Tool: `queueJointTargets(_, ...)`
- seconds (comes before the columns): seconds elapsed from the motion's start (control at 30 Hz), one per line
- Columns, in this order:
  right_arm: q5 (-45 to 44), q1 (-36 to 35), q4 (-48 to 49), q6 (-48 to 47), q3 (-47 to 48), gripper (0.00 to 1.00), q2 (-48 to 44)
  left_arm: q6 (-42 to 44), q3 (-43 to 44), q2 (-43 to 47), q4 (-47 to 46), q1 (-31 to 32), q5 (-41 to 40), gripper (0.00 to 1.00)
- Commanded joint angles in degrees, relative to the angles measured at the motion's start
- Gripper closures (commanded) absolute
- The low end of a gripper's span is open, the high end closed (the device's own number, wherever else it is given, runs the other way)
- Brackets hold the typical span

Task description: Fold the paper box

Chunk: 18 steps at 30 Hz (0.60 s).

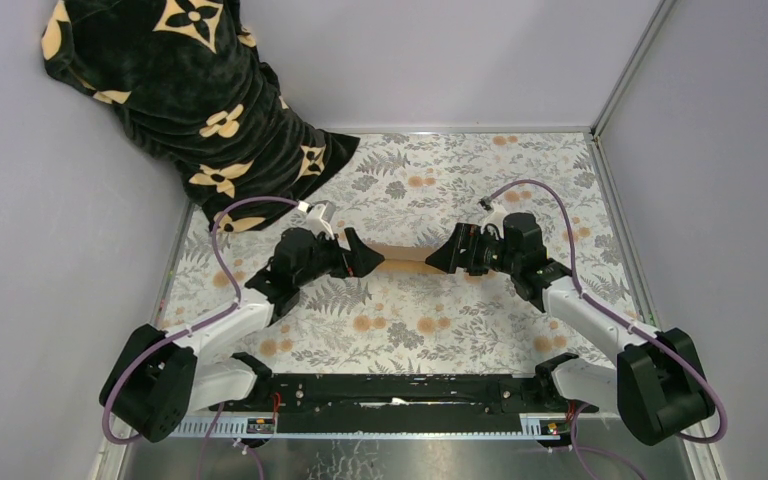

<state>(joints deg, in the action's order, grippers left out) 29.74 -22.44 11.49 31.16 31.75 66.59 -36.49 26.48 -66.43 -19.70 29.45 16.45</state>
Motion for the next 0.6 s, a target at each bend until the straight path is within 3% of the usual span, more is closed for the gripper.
queueJointTargets(0.0, 3.6, -0.2, 1.0, 1.7, 3.0, 0.00, -2.2, -1.5, 2.7, 1.5, -0.5, -0.1, 3.7, 0.01)
queueJointTargets(0.57, 3.9, -0.2, -1.5, 2.7, 5.4, 0.00, -3.4, -3.6, 5.3, 3.7, 3.3, 0.0, 5.7, 0.01)
